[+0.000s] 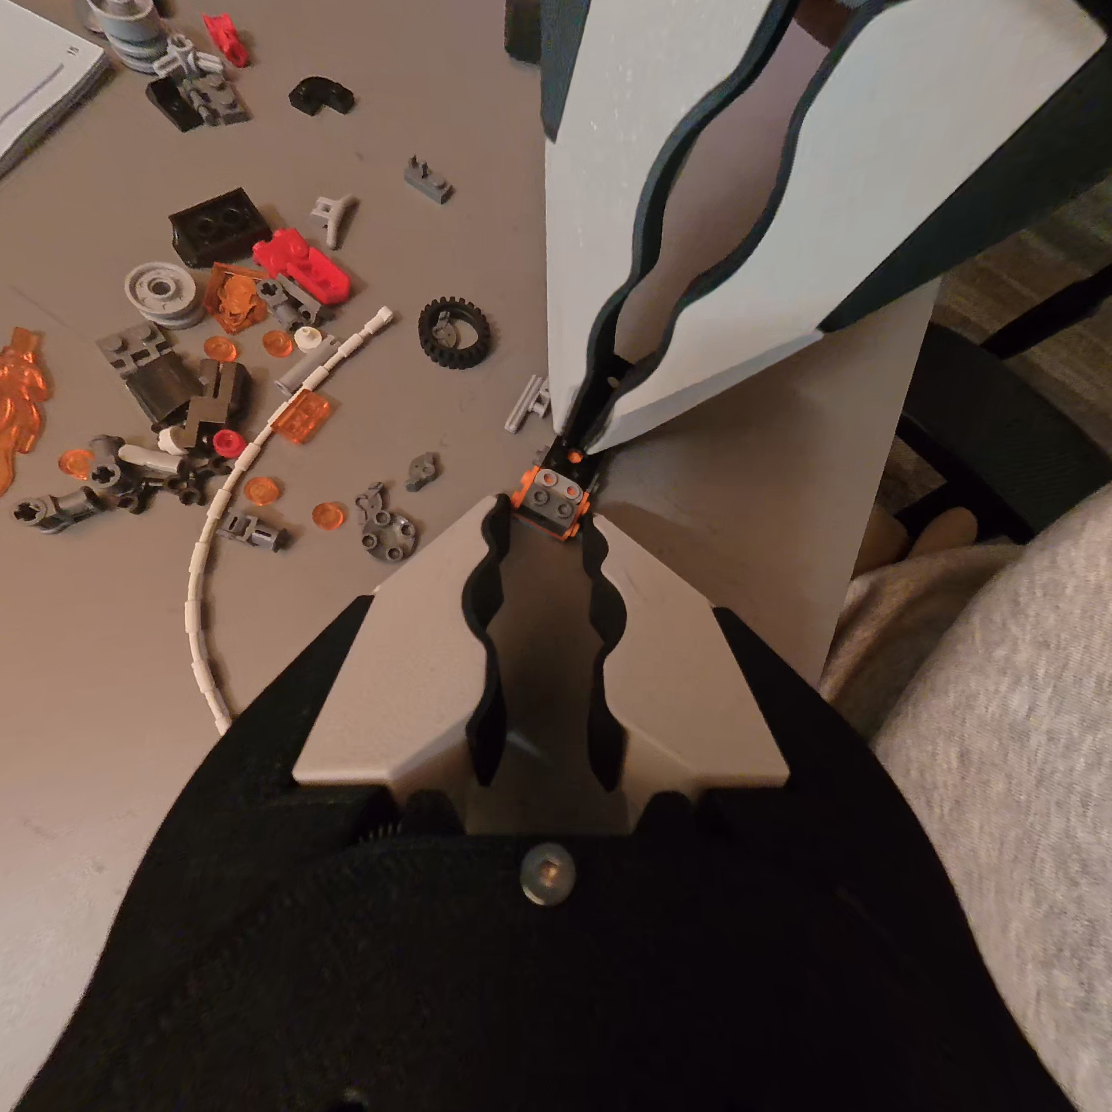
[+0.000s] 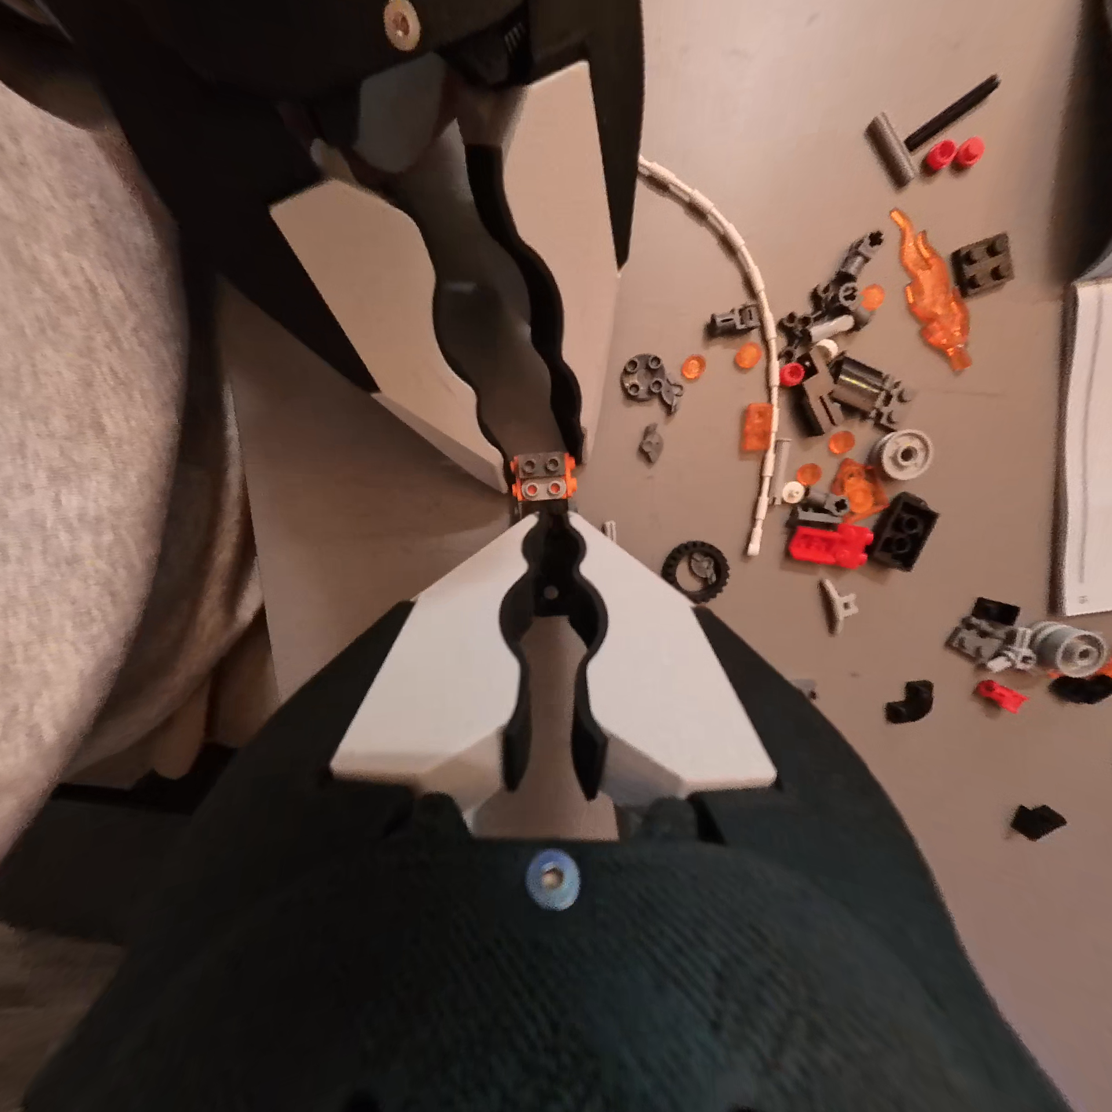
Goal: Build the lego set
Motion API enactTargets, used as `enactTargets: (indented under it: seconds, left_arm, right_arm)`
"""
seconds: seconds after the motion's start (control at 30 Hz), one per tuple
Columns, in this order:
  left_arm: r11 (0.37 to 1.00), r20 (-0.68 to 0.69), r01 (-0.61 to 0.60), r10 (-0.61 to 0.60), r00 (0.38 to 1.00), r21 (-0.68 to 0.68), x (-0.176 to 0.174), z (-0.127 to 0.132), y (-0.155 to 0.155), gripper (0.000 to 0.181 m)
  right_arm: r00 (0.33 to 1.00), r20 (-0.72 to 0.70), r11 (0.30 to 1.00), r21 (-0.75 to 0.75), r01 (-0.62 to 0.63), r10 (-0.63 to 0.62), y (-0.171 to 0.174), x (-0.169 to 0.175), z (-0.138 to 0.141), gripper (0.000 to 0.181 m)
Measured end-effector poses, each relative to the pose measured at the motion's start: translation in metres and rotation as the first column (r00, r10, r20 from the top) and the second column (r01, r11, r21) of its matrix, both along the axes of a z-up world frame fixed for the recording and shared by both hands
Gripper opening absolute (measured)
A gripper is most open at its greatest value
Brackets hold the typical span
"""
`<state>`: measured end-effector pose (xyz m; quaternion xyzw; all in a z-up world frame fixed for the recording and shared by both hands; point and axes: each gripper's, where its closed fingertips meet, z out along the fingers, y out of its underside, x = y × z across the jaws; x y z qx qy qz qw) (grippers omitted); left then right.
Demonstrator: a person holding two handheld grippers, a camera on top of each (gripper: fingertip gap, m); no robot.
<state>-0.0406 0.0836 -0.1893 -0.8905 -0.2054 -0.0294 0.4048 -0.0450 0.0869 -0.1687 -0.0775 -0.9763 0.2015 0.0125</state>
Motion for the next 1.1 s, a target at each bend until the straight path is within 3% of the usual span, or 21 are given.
enactTargets:
  seconds: [0.23,0.53,0.67,0.9,1.1]
  left_arm:
    - [1.0,0.003,0.005,-0.005,1.0,0.001,0.001,0.0,0.0,0.021]
    - [1.0,0.005,0.003,-0.003,1.0,0.003,0.001,0.0,0.0,0.021]
    - [1.0,-0.008,0.001,-0.001,1.0,-0.002,0.0,0.0,0.0,0.021]
    - [1.0,0.01,-0.002,0.002,1.0,0.007,0.0,0.0,0.0,0.021]
    - [1.0,-0.02,-0.002,0.002,1.0,-0.01,0.001,0.0,-0.001,0.021]
  right_arm:
    - [1.0,-0.005,0.997,0.077,-0.021,0.021,0.001,0.002,-0.01,0.0]
    - [0.996,0.072,0.996,0.081,0.044,-0.049,0.001,0.0,-0.011,0.0]
    - [0.999,0.024,0.992,0.126,0.029,-0.032,0.001,-0.001,-0.011,0.0]
    - [0.999,-0.045,1.0,0.012,0.009,-0.008,0.0,-0.003,-0.008,0.0]
    - [0.967,-0.203,0.977,-0.174,0.122,-0.157,0.014,-0.026,0.037,0.001]
